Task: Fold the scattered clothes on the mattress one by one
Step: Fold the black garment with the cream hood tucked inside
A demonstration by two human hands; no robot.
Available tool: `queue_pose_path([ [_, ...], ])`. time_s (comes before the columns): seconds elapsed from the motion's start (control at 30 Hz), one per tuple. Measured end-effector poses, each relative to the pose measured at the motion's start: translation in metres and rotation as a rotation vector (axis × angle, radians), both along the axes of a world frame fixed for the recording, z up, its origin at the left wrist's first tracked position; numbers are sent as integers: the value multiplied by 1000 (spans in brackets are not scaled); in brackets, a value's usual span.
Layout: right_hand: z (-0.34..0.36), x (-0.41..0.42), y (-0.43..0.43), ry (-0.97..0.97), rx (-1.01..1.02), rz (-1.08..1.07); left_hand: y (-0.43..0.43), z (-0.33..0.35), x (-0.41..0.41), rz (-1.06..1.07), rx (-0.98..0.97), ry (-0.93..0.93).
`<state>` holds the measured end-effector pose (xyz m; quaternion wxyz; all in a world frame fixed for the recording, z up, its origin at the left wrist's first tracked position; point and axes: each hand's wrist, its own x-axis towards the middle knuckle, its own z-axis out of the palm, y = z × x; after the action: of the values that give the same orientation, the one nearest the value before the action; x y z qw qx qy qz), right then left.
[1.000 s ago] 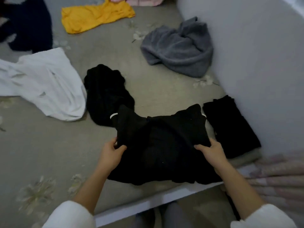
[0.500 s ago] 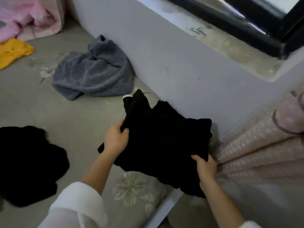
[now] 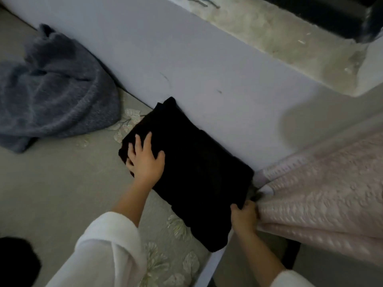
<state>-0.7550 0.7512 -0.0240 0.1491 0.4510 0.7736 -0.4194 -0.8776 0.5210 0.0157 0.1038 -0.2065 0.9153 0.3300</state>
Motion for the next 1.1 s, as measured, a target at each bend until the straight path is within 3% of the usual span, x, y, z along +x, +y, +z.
queue_pose_path([
  [0.1,5,-7,-11,52,264,309,13,-36,33,-158,-61,-182],
  [0.17,4,-15,-21,87,315,586,22,-56,50,-267,-111,-267],
  [0.33,-30,-28,-18,-182,347,1004,26,-86,53,-343,-180,-367],
  [0.43,-44,-36,-3,-280,318,1011,21,-91,41,-358,-206,-400],
  [0.5,-47,-39,1,-245,293,974,20,-89,31,-323,-227,-313],
  [0.6,-46,-43,0,34,387,822,15,-86,1,-285,-225,-21],
  [0.73,-55,-72,0,217,417,770,13,-90,-69,-569,-406,207],
  [0.93,-100,-100,14,94,399,911,9,-138,-122,-345,-319,-276],
  [1.1,-120,-97,12,267,462,853,7,-159,-118,-290,-279,-193],
])
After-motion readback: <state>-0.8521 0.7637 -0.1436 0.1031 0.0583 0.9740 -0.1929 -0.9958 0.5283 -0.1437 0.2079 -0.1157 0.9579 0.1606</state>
